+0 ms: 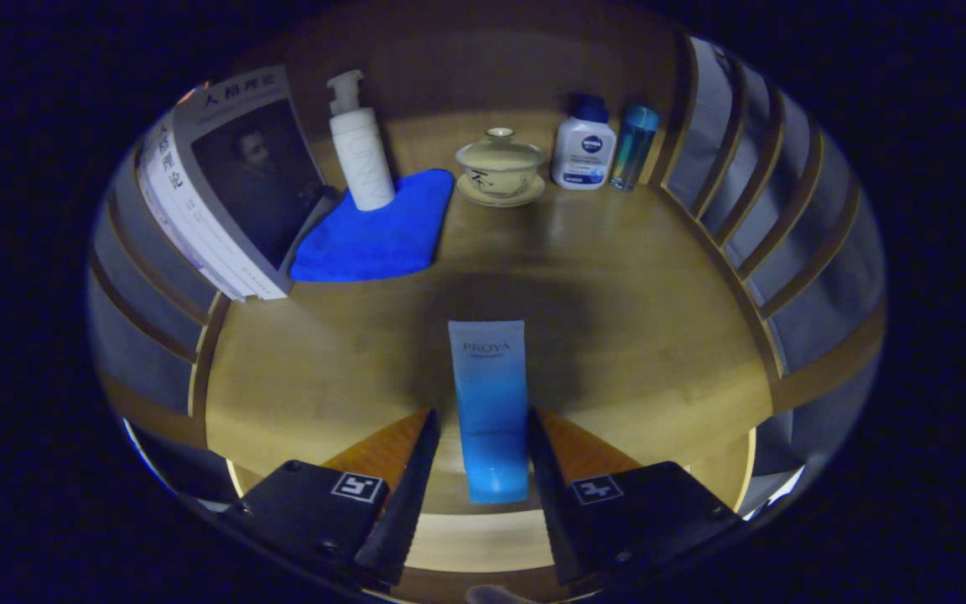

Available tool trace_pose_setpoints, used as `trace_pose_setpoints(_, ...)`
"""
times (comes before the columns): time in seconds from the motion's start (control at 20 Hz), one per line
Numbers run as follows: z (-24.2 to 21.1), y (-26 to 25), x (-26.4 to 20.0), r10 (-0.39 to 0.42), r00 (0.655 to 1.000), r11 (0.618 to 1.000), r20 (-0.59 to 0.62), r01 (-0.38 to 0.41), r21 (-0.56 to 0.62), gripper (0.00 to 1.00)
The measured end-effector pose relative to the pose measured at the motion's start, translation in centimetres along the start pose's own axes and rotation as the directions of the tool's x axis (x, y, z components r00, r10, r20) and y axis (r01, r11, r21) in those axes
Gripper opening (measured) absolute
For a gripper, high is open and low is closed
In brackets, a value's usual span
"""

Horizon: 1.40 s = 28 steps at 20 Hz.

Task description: Pull open the drawer, take out the items inside it, and place them on the countertop above the cabinet.

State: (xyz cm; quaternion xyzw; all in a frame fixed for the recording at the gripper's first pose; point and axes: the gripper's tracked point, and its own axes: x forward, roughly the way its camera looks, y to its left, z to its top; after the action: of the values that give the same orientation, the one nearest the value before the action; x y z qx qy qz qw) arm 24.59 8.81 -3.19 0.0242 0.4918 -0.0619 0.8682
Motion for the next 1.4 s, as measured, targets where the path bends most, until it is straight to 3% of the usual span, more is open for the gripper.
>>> trace_pose_setpoints(0.15, 0.5, -0.1, -1.3, -0.009, 0.998, 1.000, 0.058, 0.008, 0.011, 0.68)
trace_pose_setpoints(0.45, 0.2, -0.4, -5.5, 0.060, 0.981, 0.998, 0.184, -0.063, 0.012, 0.67)
trace_pose_setpoints(0.6, -0.7, -0.2, -8.3, 0.110, 0.957, 0.993, 0.270, -0.118, 0.013, 0.71)
trace_pose_setpoints(0.65, -1.0, -0.3, -9.2, 0.120, 0.947, 0.992, 0.299, -0.127, 0.001, 0.81)
trace_pose_setpoints(0.7, -1.4, -0.6, -10.2, 0.124, 0.935, 0.992, 0.333, -0.122, -0.026, 0.82)
trace_pose_setpoints(1.05, -6.3, -0.2, -16.2, 0.212, 0.831, 0.976, 0.515, -0.155, -0.152, 0.81)
trace_pose_setpoints(1.2, -8.5, 0.0, -18.8, 0.227, 0.765, 0.972, 0.602, -0.135, -0.194, 0.82)
trace_pose_setpoints(1.35, -11.0, 0.3, -21.2, 0.253, 0.690, 0.966, 0.678, -0.137, -0.220, 1.00)
trace_pose_setpoints(1.4, -11.9, 0.6, -22.0, 0.266, 0.668, 0.962, 0.695, -0.141, -0.233, 1.00)
